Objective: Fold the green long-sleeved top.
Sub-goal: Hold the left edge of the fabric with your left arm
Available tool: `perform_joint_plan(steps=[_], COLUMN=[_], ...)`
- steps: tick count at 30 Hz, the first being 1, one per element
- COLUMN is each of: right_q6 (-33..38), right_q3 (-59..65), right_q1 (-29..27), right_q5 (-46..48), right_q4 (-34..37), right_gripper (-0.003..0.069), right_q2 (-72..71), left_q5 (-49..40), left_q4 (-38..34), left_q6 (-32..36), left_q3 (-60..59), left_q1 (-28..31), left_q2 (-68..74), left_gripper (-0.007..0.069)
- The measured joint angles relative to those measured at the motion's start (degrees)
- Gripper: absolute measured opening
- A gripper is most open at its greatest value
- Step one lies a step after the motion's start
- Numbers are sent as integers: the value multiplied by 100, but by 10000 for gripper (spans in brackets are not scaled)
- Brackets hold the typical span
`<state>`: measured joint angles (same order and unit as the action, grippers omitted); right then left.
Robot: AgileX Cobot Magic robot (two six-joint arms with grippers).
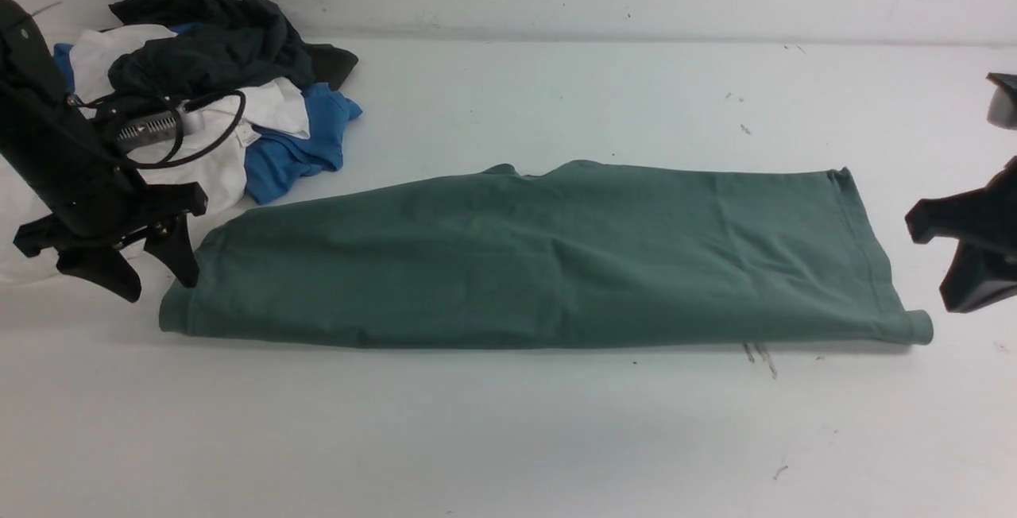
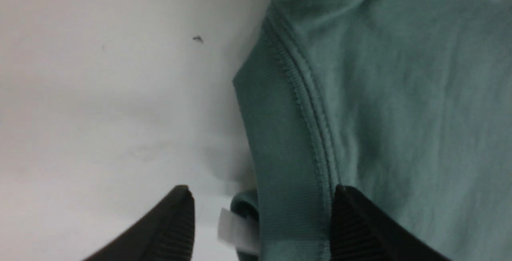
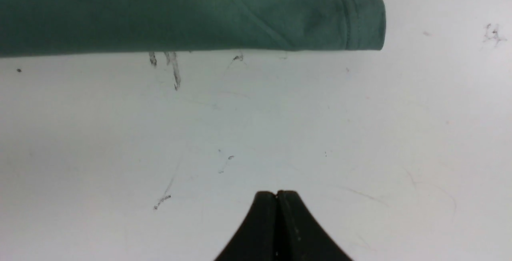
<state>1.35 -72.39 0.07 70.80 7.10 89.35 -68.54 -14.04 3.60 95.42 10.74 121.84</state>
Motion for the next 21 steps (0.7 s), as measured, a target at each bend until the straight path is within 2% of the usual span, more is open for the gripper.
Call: perform_joint_plan(steps=[9, 14, 15, 17, 18, 21], right_q6=[11, 35, 35, 35, 40, 53], right_q3=[4, 4, 4, 4, 4, 4], right_q1=[0, 0, 0, 0, 0, 0], right_q5=[-95, -137, -149, -154, -154, -166], right_q4=[0, 0, 0, 0, 0, 0], right_gripper=[-9, -9, -9, -9, -9, -9], right_q2=[0, 0, 0, 0, 0, 0], left_q5=[-144, -189, -189, -180, -153, -135], left_q4=[-1010, -1029, -1016, -943, -871, -366], left_q6=[-18, 0, 0, 0, 0, 0], left_q3=[67, 68, 62, 41, 14, -81], left_q1=[6, 6, 6, 6, 12, 87], left_q2=[560, 593, 593, 553, 516, 256], left_gripper=[432, 289, 195, 79, 55, 48])
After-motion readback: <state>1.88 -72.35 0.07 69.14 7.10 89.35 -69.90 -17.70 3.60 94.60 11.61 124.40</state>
